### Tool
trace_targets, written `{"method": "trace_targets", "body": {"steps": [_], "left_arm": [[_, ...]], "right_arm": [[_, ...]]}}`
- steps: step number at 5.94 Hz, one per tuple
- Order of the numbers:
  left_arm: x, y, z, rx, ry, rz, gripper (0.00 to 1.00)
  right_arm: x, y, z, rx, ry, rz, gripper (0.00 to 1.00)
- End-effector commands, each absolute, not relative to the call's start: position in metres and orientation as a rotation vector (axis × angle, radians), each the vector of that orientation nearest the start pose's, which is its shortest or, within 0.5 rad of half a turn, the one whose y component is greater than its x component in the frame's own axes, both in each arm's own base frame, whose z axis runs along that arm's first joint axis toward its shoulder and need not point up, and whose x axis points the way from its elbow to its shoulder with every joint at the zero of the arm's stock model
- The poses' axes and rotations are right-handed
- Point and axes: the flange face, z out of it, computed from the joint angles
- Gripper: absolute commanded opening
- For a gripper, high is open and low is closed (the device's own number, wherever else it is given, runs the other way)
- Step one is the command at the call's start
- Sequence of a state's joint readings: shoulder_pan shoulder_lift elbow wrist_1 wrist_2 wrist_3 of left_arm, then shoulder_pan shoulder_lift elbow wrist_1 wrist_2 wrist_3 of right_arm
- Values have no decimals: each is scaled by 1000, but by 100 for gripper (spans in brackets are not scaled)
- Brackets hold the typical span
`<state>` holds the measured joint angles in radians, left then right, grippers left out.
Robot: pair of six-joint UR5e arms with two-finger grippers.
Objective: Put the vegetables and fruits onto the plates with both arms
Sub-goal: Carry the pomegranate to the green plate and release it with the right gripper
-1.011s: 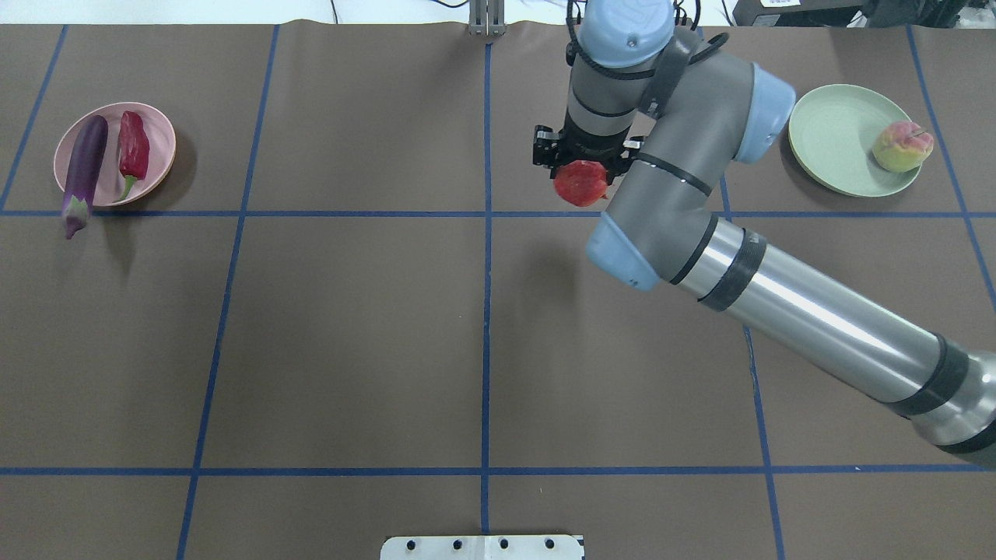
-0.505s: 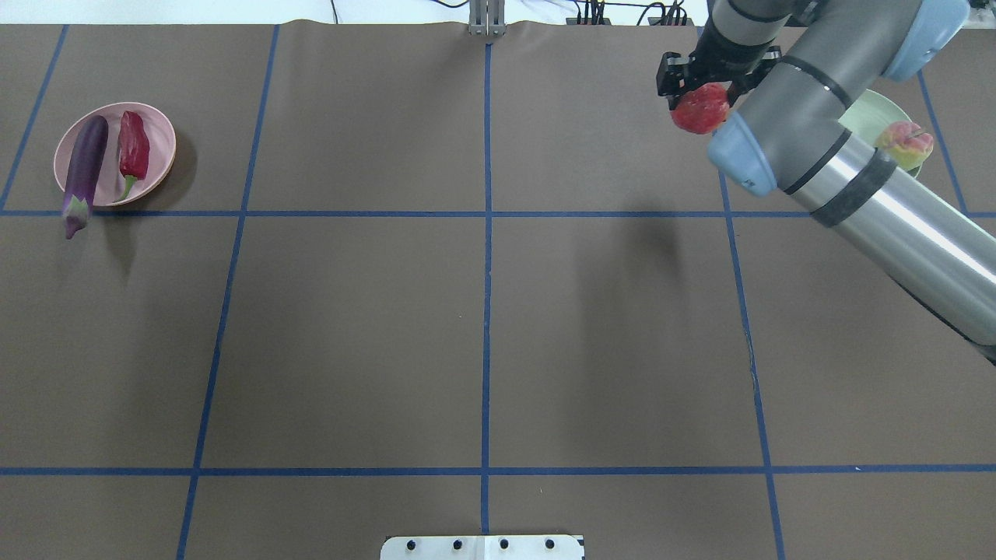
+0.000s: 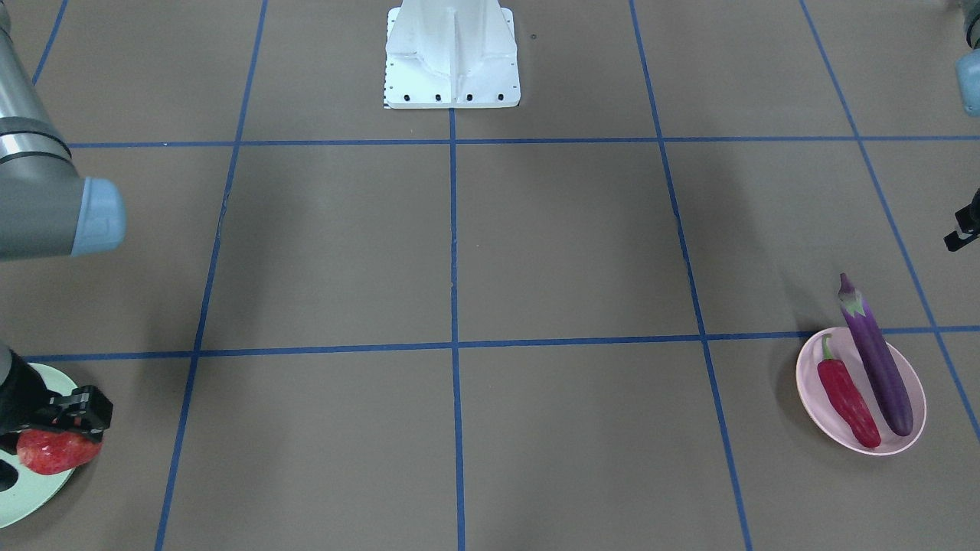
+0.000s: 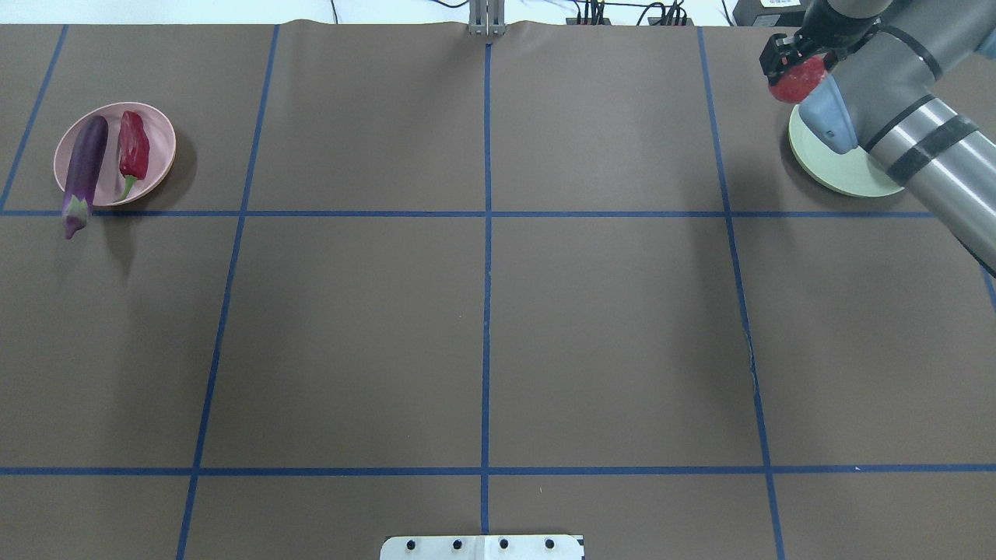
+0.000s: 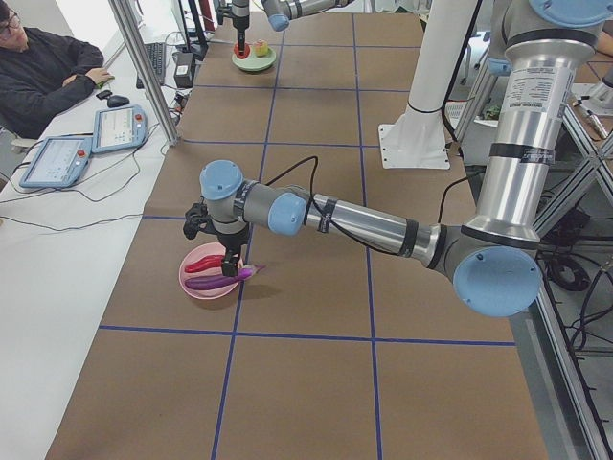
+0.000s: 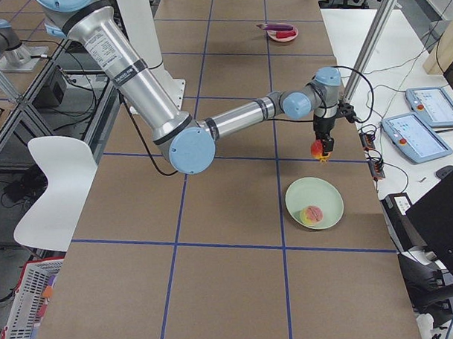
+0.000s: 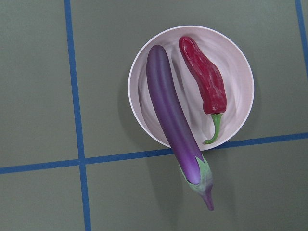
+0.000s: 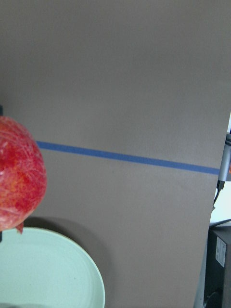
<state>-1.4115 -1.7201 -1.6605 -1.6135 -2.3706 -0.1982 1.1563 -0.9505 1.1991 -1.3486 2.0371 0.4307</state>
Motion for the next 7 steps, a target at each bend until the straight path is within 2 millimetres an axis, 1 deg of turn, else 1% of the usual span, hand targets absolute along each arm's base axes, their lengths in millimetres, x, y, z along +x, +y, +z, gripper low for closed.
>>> {"method": "trace_targets", "body": {"steps": [1, 2, 3, 4, 5, 6, 7], "left_arm": [[29, -562, 530, 117, 828, 76, 100], [29, -562, 531, 115, 826, 77, 100], [29, -562, 531, 112, 826, 76, 100], [30, -564, 529, 115, 826, 77, 100], [31, -565, 527, 114, 826, 78, 100], [30, -564, 527, 115, 826, 77, 100], [29, -564, 527, 118, 826, 78, 100]], "right_arm": [[-202, -726, 526, 246, -562, -138, 0], [-198, -716, 553, 216, -543, -134, 0], [-197, -715, 553, 211, -549, -131, 16], [-198, -714, 550, 208, -563, -125, 99], [-186, -715, 546, 186, -623, -118, 100], [-158, -707, 540, 172, -698, -99, 100], [-131, -681, 526, 146, -733, -74, 100]]}}
